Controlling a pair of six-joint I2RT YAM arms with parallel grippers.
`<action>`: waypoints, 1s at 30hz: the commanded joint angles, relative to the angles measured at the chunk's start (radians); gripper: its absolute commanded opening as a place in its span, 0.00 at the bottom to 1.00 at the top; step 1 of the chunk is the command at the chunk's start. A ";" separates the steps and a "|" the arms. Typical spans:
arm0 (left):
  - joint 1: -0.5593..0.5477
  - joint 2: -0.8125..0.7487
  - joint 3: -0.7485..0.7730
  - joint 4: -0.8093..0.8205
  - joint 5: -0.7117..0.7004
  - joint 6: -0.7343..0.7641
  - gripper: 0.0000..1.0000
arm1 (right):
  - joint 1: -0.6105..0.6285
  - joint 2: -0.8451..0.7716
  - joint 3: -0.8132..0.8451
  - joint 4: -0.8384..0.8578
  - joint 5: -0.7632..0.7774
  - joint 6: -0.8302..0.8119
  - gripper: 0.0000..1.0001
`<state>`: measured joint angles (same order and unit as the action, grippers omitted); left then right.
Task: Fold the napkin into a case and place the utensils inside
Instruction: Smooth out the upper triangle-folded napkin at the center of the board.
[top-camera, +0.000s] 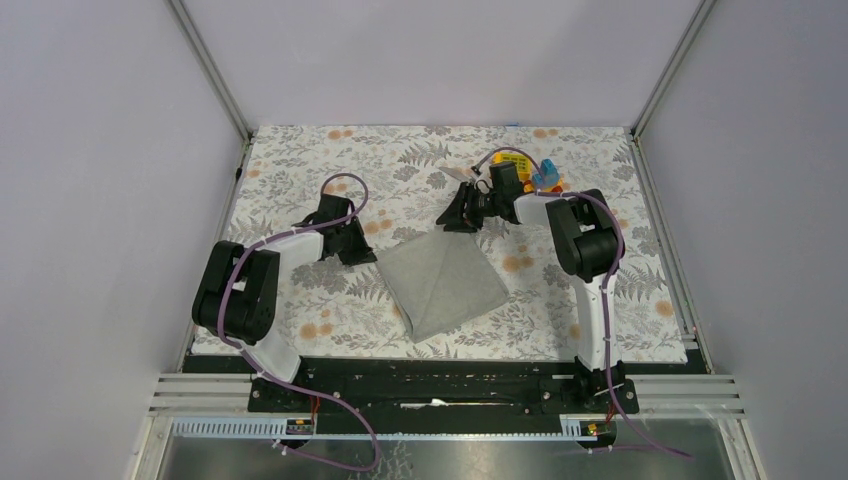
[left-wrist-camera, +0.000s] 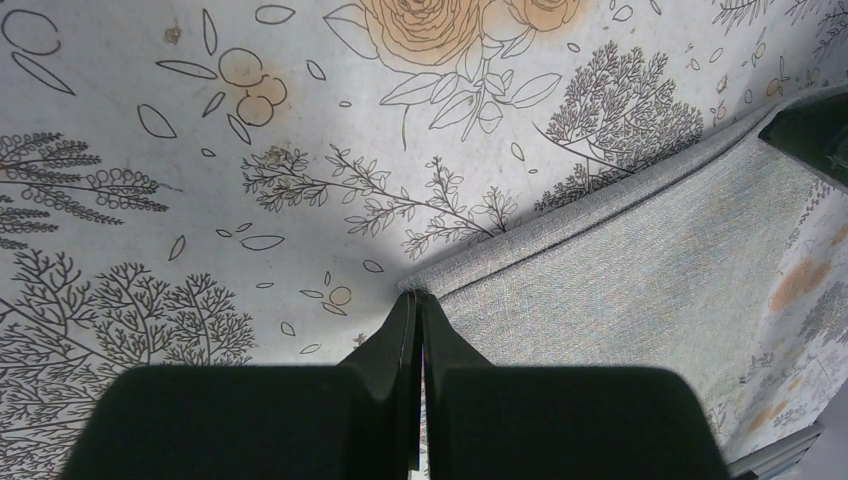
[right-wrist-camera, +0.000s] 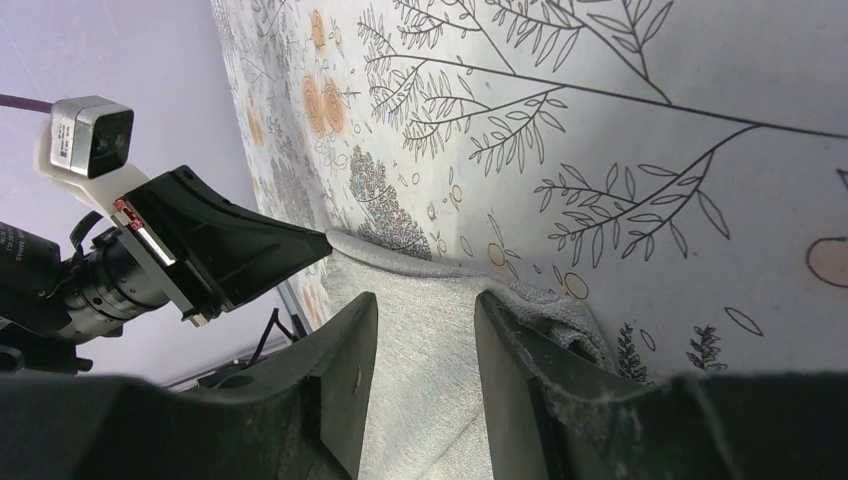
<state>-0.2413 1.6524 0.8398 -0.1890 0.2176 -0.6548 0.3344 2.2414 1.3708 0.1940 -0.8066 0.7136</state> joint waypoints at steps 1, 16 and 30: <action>-0.001 -0.012 0.015 -0.004 -0.035 0.007 0.01 | -0.003 -0.035 0.033 0.009 -0.008 -0.003 0.48; -0.003 -0.158 0.048 -0.024 0.133 -0.052 0.27 | 0.197 -0.353 -0.353 0.230 -0.045 0.129 0.54; -0.003 0.109 -0.046 0.164 0.108 -0.085 0.00 | 0.444 -0.241 -0.596 0.759 -0.008 0.423 0.71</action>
<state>-0.2443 1.7306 0.8303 -0.0673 0.4160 -0.7586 0.7467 1.9865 0.7994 0.8165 -0.8463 1.0981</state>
